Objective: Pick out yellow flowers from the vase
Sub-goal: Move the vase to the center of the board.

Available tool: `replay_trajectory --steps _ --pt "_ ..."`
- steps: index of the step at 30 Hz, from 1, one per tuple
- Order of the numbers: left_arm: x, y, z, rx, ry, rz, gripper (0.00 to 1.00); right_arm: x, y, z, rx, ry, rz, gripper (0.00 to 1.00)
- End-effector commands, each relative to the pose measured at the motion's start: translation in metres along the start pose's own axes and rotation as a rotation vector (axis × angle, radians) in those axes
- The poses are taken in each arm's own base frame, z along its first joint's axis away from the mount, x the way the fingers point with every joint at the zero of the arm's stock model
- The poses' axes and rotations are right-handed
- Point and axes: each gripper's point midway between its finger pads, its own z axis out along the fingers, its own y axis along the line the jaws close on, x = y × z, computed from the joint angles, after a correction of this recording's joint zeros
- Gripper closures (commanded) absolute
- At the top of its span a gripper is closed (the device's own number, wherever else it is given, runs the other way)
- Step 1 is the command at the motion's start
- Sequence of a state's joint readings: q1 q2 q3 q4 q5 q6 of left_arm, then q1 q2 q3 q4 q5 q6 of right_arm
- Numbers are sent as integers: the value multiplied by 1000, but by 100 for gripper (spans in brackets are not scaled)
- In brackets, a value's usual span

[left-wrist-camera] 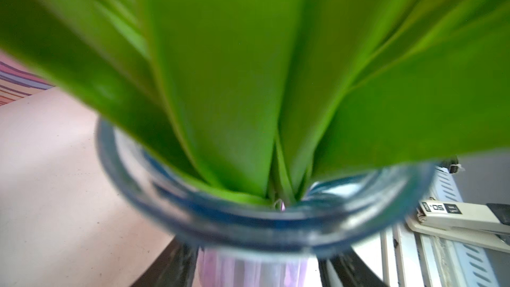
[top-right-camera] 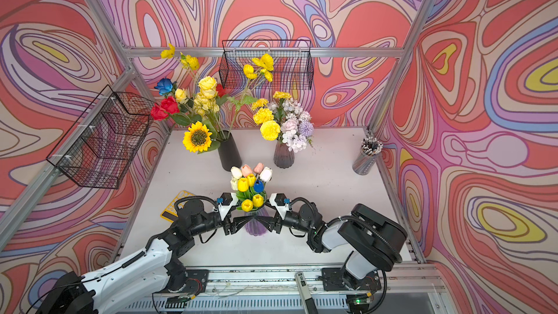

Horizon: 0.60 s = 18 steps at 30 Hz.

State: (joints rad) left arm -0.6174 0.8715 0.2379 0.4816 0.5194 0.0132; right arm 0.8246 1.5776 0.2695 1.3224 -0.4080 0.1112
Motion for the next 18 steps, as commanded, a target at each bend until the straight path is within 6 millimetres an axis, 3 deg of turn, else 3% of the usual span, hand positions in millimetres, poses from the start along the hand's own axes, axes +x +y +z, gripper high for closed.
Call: replay_trajectory --steps 1,11,18 --pt "-13 20 -2 -114 -63 24 39 -15 4 7 -9 -69 -36 35" --pt "-9 29 5 -148 -55 69 49 -18 1 17 32 -92 -88 38" --pt "0 35 10 -168 -36 87 50 -17 -5 23 70 -65 -161 40"
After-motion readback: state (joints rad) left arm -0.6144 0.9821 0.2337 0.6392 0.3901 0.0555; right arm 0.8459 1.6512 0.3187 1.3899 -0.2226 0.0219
